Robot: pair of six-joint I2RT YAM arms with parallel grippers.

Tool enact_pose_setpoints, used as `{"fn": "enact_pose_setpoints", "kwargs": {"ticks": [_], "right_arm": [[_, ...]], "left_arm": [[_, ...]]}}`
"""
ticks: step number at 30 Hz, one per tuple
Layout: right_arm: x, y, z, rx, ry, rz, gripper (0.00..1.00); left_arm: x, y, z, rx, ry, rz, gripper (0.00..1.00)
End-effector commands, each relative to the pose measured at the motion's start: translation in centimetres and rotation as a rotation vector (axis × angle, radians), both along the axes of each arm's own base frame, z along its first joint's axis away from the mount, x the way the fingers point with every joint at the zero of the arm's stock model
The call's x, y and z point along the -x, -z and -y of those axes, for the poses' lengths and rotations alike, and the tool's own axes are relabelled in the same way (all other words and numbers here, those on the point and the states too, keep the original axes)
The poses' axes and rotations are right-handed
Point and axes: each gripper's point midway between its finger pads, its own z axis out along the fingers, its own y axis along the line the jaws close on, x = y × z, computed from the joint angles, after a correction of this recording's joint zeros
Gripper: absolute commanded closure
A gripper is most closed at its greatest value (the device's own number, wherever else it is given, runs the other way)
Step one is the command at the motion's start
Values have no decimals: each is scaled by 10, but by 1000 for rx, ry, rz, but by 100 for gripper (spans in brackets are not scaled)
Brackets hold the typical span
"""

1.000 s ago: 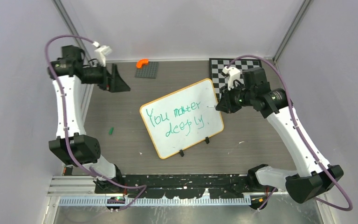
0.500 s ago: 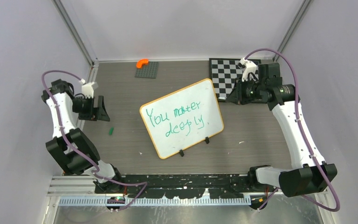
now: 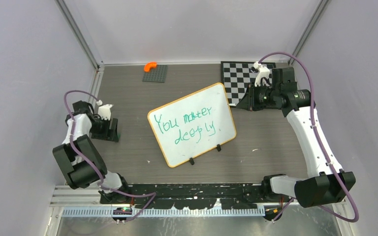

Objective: Write a sentence on the whiteboard
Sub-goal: Close the whiteboard marker at the center of the board.

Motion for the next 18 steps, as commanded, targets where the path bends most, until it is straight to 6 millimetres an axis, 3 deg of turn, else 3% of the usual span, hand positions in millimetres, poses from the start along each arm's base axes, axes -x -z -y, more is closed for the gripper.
{"fn": "enact_pose_setpoints", "kwargs": {"ticks": [1, 6, 15, 18], "right_arm": [[-5, -10, -2, -21, 2, 36, 100], [-8, -7, -1, -11, 9, 26, 100], [-13, -12, 0, -6, 14, 24, 100], [-14, -14, 1, 1, 18, 26, 100]], "left_arm": [[-36, 8, -14, -79, -2, 98, 36], [-43, 28, -9, -85, 26, 72, 41], [-35, 66, -5, -152, 84, 35, 49], [-33, 69, -1, -154, 95, 37, 55]]}}
